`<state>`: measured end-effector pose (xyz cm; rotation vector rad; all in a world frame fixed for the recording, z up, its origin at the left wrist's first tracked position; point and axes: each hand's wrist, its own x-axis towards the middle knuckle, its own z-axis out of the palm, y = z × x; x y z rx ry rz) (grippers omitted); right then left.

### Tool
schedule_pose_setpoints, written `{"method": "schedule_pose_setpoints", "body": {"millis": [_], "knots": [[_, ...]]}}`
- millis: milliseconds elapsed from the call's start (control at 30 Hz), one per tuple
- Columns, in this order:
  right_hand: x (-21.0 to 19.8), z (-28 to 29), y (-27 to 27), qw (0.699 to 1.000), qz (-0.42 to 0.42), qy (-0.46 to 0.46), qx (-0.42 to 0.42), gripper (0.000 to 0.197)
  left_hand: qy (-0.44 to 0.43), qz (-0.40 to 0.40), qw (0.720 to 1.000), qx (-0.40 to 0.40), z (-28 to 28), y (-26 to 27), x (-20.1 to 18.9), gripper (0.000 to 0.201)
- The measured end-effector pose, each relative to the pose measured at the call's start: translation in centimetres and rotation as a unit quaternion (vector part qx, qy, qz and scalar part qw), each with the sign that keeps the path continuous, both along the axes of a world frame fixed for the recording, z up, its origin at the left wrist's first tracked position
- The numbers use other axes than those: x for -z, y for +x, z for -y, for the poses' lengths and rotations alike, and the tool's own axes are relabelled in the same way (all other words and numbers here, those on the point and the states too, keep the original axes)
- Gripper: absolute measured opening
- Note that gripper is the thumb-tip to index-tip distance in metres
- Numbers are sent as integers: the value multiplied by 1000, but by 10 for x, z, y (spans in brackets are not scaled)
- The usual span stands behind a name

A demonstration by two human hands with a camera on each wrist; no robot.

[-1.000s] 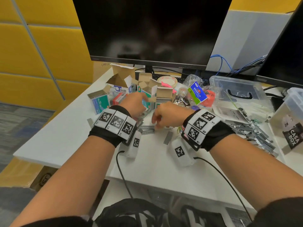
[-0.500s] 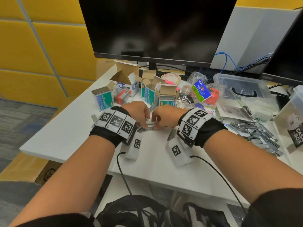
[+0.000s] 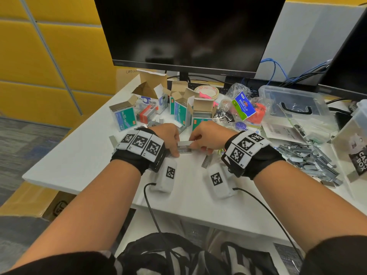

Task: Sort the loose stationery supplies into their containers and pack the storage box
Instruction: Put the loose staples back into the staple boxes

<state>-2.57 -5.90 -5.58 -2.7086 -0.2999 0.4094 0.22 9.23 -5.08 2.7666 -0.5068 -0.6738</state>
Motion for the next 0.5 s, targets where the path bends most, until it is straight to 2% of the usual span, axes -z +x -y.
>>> {"method": "schedule_pose_setpoints", "body": {"millis": [133, 267, 400, 500], "knots": [[0, 2, -2, 999, -37, 2, -1, 18, 1, 10, 1000, 3, 2, 1, 1, 25], [-1, 6, -3, 999, -34, 9, 12, 20, -2, 49, 999, 22, 4, -1, 0, 20], [-2, 14, -2, 996, -3, 73, 52, 22, -56, 120, 991, 17, 7, -1, -3, 17], [-5, 19, -2, 993, 21, 96, 60, 23, -127, 145, 981, 7, 8, 0, -6, 15]]}}
